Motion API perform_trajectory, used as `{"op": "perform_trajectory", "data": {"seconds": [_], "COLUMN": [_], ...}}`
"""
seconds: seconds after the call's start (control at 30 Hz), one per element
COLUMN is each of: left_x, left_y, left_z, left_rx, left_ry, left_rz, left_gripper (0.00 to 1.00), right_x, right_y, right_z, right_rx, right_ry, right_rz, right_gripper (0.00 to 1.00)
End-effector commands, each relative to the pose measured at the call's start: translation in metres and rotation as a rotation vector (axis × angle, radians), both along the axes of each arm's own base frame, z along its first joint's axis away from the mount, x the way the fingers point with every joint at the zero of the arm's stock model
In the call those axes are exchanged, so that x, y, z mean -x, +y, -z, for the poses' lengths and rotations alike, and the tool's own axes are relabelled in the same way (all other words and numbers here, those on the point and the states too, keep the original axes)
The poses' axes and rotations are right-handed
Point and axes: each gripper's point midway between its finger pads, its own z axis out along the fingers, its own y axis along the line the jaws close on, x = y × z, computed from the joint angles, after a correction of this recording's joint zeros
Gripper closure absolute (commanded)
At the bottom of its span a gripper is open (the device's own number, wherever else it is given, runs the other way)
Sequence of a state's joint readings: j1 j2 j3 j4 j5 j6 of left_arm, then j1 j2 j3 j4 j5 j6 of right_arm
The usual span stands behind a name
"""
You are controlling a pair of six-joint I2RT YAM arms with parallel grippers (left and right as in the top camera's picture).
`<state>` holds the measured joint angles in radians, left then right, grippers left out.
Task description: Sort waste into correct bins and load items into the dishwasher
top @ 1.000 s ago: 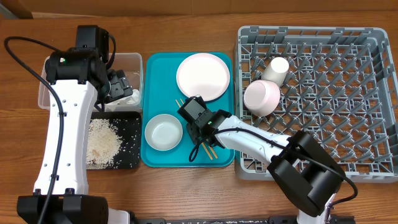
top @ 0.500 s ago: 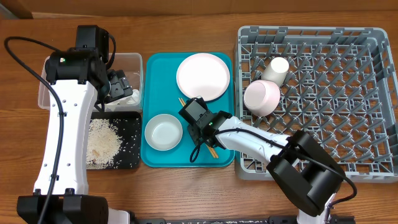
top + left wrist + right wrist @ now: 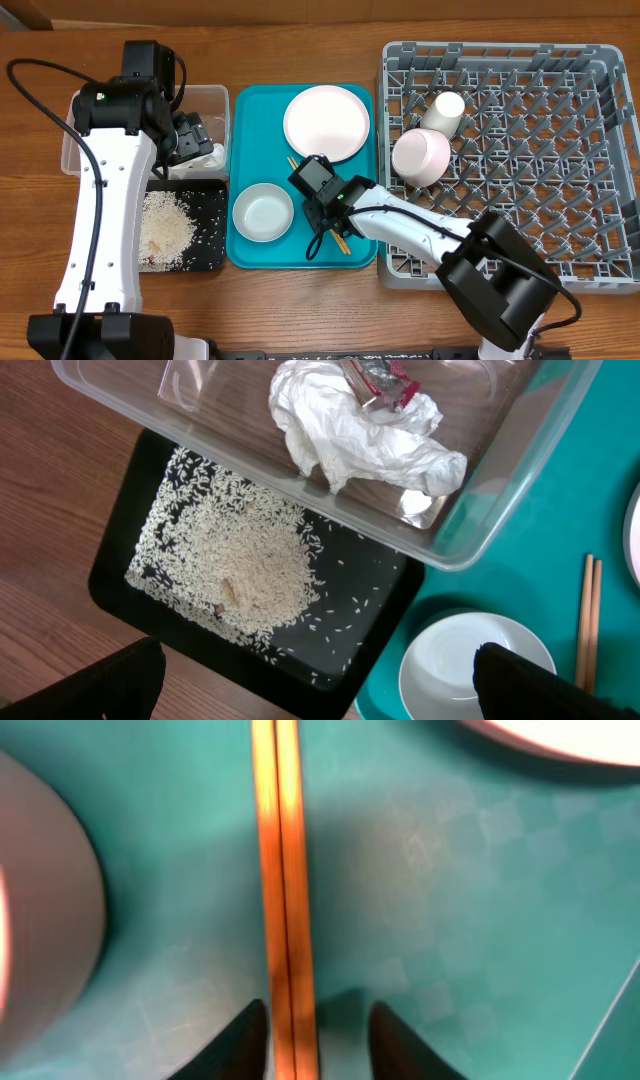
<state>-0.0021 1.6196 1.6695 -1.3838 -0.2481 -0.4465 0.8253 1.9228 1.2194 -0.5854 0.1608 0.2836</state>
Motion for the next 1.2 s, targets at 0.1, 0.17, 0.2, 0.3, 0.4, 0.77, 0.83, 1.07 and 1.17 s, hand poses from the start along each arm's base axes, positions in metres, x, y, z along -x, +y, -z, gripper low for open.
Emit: {"op": "perform_trajectory", "data": {"seconds": [0.1, 0.17, 0.2, 0.3, 0.4, 0.77, 0.83, 1.07, 1.17], "left_x": [-0.001, -0.001, -0.001, -0.001, -0.001, -0.001, -0.001, -0.001, -0.001], "left_y": [0.003, 0.003, 0.003, 0.003, 0.003, 0.003, 0.003, 0.003, 0.003], "left_z": [-0.005, -0.005, -0.005, -0.005, -0.005, -0.005, -0.005, -0.005, -0.005], "left_rx": [-0.012, -0.012, -0.012, -0.012, -0.012, -0.012, -0.012, -0.012, -0.012], "left_ry": [-0.016, -0.016, -0.016, -0.016, -0.016, -0.016, -0.016, -0.016, -0.016], "left_rz": [-0.008, -0.008, -0.008, -0.008, -0.008, -0.008, -0.008, -0.008, -0.008], "left_gripper": [0.00, 0.00, 0.00, 0.00, 0.00, 0.00, 0.00, 0.00, 0.00], "right_x": [-0.011, -0.012, -0.013, -0.014, -0.011, -0.007, -0.007, -0.002, -0.001], "right_y": [0.008, 0.006, 0.005, 0.002, -0.003, -0.006, -0.006, -0.002, -0.001], "right_z": [-0.025, -0.025, -0.025, -0.023, -0.016, -0.007, -0.007, -0.006, -0.006], "right_rx": [-0.047, -0.036, -0.031, -0.026, -0.013, -0.010, -0.010, -0.031, -0.036], "right_ry": [-0.049, -0.058, -0.061, -0.058, -0.047, -0.034, -0.034, -0.010, -0.004], "right_rz": [0.002, 0.008, 0.009, 0.017, 0.020, 0.018, 0.018, 0.005, 0.002], "right_gripper": [0.73, 0.74, 0.75, 0.76, 0.76, 0.76, 0.76, 0.76, 0.76]}}
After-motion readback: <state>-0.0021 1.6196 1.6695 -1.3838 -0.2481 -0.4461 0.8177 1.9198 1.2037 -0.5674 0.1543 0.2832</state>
